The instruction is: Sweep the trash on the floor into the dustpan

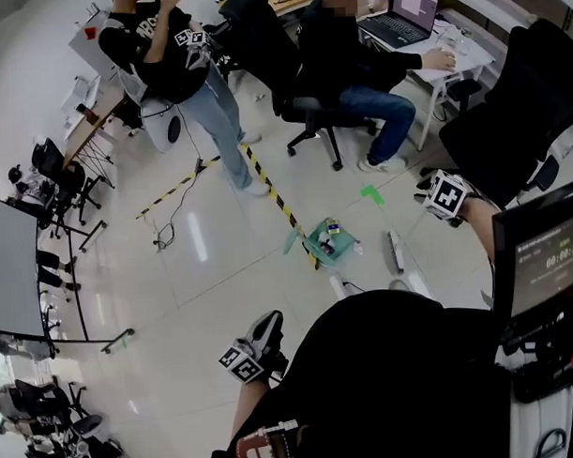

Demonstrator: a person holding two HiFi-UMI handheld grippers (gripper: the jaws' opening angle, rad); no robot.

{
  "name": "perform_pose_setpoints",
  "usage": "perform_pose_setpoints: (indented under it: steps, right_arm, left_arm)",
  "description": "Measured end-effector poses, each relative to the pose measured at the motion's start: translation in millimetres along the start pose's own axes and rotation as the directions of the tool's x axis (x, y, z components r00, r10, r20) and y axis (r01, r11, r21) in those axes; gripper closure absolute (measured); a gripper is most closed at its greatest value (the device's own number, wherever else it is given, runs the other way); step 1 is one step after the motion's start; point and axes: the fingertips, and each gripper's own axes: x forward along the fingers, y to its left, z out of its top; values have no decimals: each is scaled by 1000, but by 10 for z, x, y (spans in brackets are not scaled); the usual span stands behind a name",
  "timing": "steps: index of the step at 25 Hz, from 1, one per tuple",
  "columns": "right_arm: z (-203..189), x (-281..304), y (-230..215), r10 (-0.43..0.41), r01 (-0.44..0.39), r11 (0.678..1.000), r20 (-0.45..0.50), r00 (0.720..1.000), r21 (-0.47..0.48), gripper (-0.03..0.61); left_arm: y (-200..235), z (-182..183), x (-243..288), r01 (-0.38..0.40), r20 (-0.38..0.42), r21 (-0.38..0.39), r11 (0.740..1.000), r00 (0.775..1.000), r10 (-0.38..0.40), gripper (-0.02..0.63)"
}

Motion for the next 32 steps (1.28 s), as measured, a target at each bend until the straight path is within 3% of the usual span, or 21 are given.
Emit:
perform_pose_setpoints:
  steps: [3,8,15,20,24,28,32]
  right_arm:
    - [-196,-321,382,-61,65,992,-38,997,109,480]
    - [-445,-736,982,-94,109,970,-79,992,218,480]
    - [-1089,-1177,1539,-82,86,964,-26,996,253,480]
    - [-1633,-1507,1790,-11,-5,987,94,995,162,479]
    - [-2127,-1742,2158,65,-75,996,163,984,57,479]
    - [-2733,-1767,2545,109,-102,994,167,980,-49,477]
    - [-3069,-1618,2915,143,-134,988,125,982,-76,474]
  left_arm:
    - [73,39,-457,66,-38,4,998,997,-66,618]
    - [47,-5,-949,134,-106,-15,991,985,-134,618]
    - [-718,-396,-910,181,-115,28,983,978,-176,618]
    - [-1454,-1061,-561,148,-110,67,987,984,-140,618]
    - [-2191,-1622,-253,100,-43,31,994,994,-99,618]
    - [-2919,-2078,-100,92,-57,48,995,994,-89,618]
    - [-3175,-2275,-288,76,-46,71,995,996,-72,618]
